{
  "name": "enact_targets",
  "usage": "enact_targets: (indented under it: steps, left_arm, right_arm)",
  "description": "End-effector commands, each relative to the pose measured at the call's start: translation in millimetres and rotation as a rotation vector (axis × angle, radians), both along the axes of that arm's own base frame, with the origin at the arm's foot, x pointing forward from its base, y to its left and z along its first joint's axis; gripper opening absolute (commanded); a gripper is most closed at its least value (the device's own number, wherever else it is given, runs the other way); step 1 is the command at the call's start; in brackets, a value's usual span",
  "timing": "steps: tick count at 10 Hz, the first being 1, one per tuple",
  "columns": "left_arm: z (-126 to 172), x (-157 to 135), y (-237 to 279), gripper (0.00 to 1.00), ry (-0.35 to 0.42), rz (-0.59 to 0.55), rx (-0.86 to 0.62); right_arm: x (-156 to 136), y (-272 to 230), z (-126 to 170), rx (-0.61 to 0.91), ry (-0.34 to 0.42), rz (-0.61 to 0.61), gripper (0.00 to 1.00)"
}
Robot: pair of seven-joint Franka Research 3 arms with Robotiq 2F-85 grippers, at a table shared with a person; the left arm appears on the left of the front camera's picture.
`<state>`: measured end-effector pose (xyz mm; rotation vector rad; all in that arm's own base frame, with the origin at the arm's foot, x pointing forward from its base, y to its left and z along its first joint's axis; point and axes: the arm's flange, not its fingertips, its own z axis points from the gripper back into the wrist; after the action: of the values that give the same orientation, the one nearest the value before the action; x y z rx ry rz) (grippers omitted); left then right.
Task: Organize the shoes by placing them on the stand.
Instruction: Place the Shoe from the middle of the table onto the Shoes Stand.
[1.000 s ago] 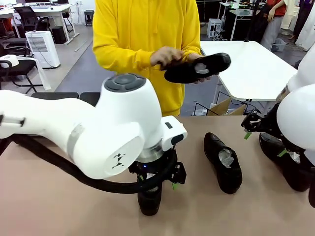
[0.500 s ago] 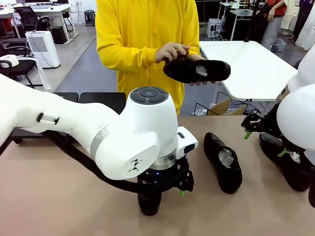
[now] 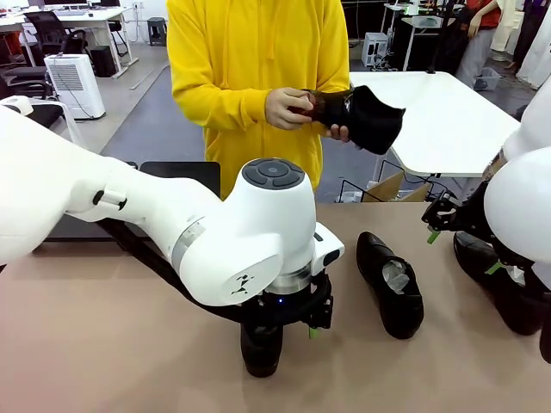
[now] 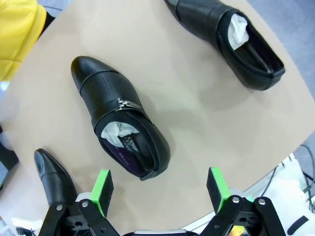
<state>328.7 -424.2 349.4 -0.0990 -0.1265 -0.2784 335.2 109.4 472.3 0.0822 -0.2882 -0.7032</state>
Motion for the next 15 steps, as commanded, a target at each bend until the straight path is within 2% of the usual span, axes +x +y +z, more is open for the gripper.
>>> enact_targets:
  steps: [1,4,5,10,11,12,14,15]
  left_arm:
    - [-1,2,-5,0.47,-0.023,0.039,0.036]
    - [-1,4,-2,0.05,-0.031,0.041,0.046]
    - [-1,5,0,0.0,-0.031,0.039,0.049]
    - [4,3,11,0.0,-0.015,0.007,0.014]
    - [21,-8,17,0.0,0.001,-0.015,-0.014]
    - [49,-21,34,0.0,-0.044,-0.022,-0.04]
    - [101,-23,103,0.0,-0.222,0.033,-0.025]
    - [123,-18,140,0.0,-0.344,0.051,0.009]
  right_arm:
    - [0,1,0,0.006,-0.012,-0.001,1.0]
    - [0,1,0,0.006,-0.012,-0.001,1.0]
    - [0,1,0,0.006,-0.012,-0.001,1.0]
    - [0,1,0,0.006,-0.012,-0.001,1.0]
    - [0,1,0,0.006,-0.012,-0.001,1.0]
    - [0,1,0,0.006,-0.012,-0.001,1.0]
    - [0,1,0,0.006,-0.012,-0.001,1.0]
    - [0,1,0,0.006,-0.012,-0.001,1.0]
